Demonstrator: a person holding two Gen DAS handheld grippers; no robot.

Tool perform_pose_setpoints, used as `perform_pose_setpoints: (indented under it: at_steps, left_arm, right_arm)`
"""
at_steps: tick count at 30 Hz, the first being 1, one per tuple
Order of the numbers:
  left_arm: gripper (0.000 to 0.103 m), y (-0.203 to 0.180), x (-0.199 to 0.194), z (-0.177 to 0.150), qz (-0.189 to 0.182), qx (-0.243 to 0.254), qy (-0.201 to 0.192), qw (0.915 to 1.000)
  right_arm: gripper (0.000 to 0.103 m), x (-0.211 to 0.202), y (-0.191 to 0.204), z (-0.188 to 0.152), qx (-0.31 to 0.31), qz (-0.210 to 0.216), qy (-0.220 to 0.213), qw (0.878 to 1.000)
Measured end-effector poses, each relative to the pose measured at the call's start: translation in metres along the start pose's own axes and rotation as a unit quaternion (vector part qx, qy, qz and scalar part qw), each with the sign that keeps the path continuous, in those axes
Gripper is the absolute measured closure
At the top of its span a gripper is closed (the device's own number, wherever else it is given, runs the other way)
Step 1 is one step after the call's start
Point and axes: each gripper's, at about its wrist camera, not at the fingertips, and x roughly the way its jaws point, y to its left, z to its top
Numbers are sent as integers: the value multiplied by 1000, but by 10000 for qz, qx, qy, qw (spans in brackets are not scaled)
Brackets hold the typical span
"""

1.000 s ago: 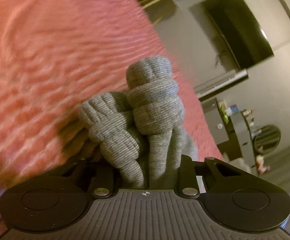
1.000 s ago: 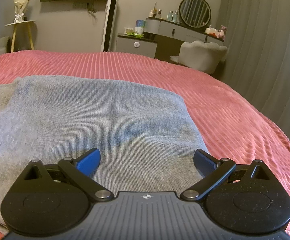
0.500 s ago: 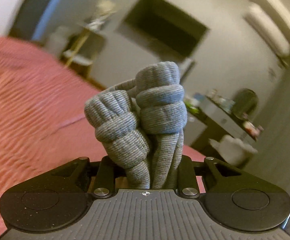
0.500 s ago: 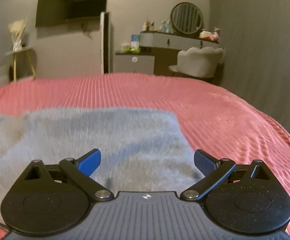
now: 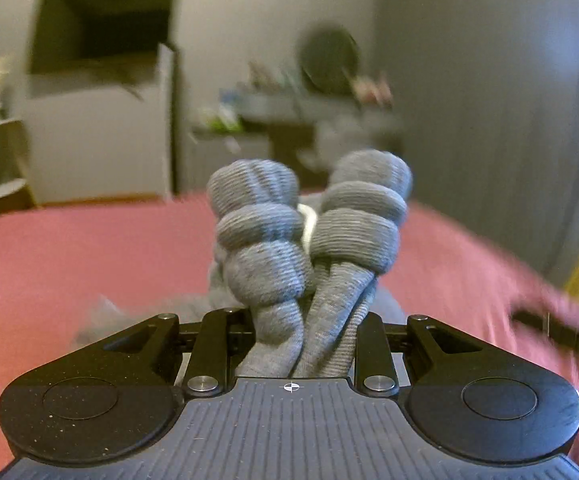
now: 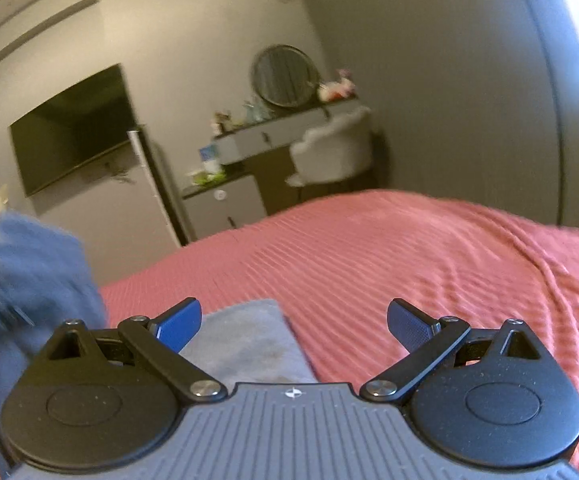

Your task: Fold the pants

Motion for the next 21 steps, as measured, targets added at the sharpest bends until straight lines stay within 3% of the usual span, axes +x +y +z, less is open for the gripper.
perform_pose_setpoints:
  at_steps: [2,4,6,8,14,18,21]
  left_arm:
    - [75,-27,24,-20,85,347,471,9982]
    - [74,-46,35,-39,242,953,610,9933]
    - [74,-54,36,-47,310,1212,553,9906]
    - [74,-51,34,-45,297,1075,522,9924]
    - [75,-60,32,-38,684,1230,-91,9900]
    - [72,-85,40,-62,805,2382,-50,9679]
    - [62,-103,47,-97,874,3507,-45,9324]
  right_arm:
    - [4,6,-13,-1,327,-30,132,9994]
    - [4,13,-23,-3,624,-36,235,9978]
    - [4,19,-28,-6,780,2,315,9965]
    - [4,28,-29,-10,906,43,436,9949]
    - [4,40,-30,-15,998,-4,505,9937]
    - [4,41,-36,-14,1123,-85,431,9927]
    - [4,47,-33,-15,1011,-109,490,9936]
